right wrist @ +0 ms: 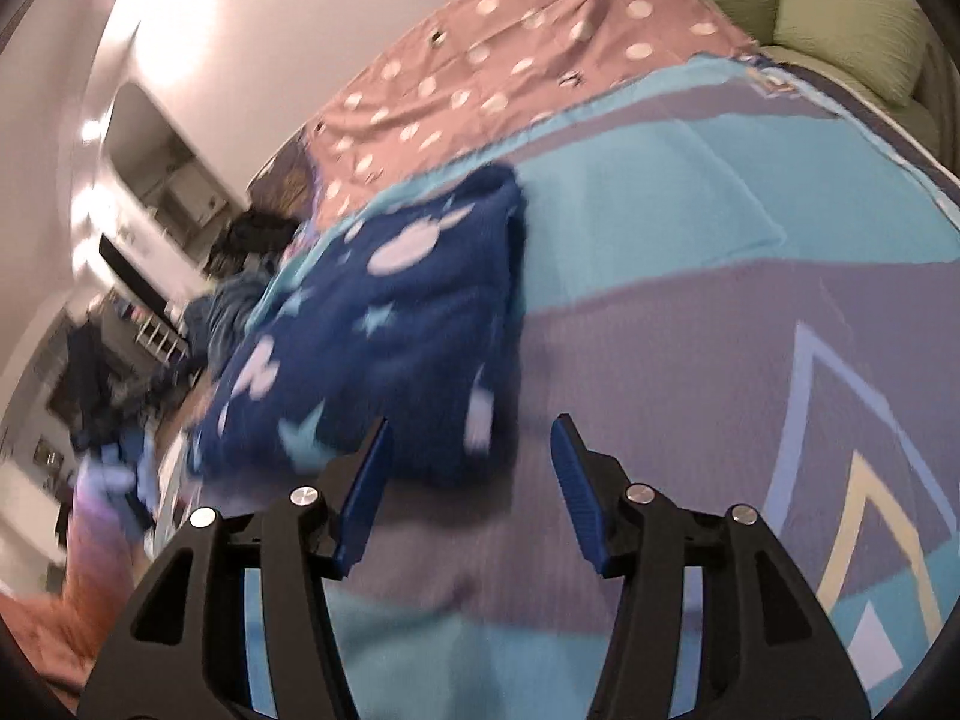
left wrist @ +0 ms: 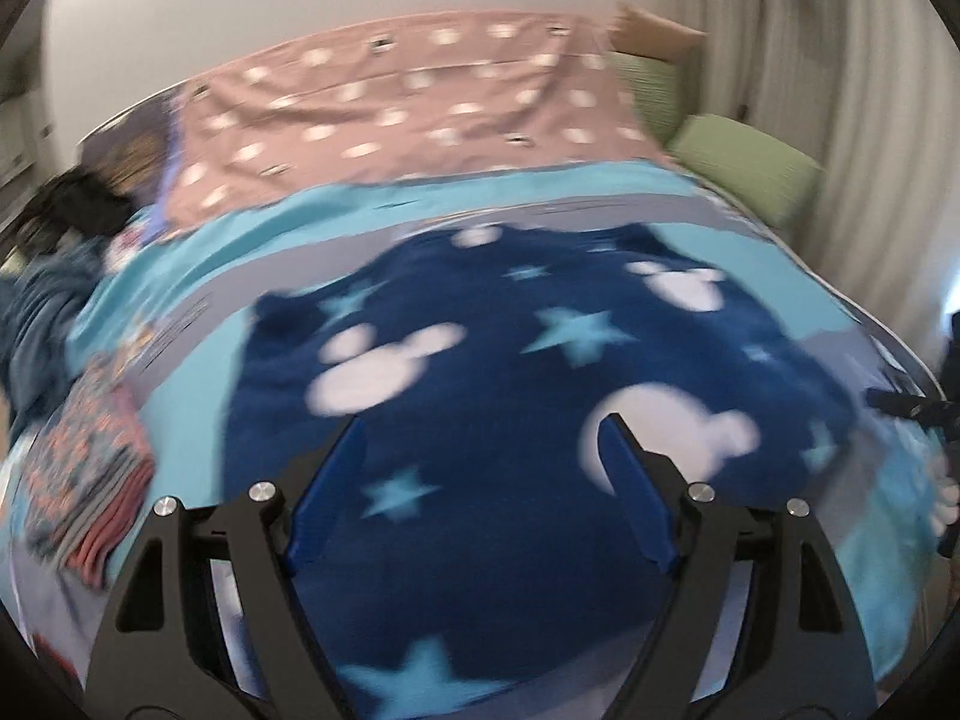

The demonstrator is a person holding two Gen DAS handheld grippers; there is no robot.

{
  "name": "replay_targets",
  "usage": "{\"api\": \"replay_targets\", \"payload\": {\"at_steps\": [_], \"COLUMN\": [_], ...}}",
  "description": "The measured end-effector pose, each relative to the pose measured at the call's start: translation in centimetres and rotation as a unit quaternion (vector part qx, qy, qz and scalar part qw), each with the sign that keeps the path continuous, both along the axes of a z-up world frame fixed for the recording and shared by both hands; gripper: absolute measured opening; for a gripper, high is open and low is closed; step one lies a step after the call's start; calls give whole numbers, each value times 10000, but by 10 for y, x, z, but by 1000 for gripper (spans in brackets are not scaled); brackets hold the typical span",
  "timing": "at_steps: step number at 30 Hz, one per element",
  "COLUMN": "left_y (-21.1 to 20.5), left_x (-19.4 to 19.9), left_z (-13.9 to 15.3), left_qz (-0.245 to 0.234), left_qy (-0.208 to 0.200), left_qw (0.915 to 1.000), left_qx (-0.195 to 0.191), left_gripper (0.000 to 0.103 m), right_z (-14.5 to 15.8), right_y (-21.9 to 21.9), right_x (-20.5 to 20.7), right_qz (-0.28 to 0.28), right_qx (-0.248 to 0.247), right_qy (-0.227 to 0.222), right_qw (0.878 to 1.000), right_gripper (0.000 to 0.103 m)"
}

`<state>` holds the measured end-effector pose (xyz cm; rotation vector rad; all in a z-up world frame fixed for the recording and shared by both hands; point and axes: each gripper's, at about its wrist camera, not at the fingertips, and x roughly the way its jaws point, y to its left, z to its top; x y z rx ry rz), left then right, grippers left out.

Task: Fold small clothes

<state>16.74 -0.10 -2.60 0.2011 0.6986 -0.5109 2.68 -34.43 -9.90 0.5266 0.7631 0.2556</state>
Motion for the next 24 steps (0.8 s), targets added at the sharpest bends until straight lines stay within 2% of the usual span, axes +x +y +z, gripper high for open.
{"api": "replay_targets", "payload": {"at_steps": [5, 7, 10, 12, 15, 20, 24], "left_y": [-74, -100, -136, -158, -180, -211, -229], "left_x": [-3, 1, 10, 19, 35, 72, 88], "left_z": [9, 8, 2, -4, -13, -26, -31], "left_qz": [-802, -1006, -1284, -1405, -1473, -1423, -1437], "left_qy": [-96, -85, 100, 261, 504, 1062, 1328], "left_qw": [9965, 9942, 9903, 9878, 9856, 9833, 9802], "left_qx": [232, 383, 523, 621, 656, 403, 313], "left_gripper": [81, 81, 81, 81, 81, 81, 81], "right_z": [-7, -15, -26, -23, -10, 10, -2], "right_y": [10, 6, -1, 3, 6, -7, 5], "right_x": [7, 20, 41, 48, 54, 79, 84], "right_qz": [645, 737, 1058, 1478, 1870, 2393, 2592], "right_qx": [-5, -20, 292, 444, 450, 1529, 1308], "right_qy": [-130, -4, 201, 94, -230, -804, -589], "right_qw": [9978, 9973, 9938, 9880, 9811, 9555, 9551], "right_gripper": [55, 55, 55, 55, 58, 58, 58]}}
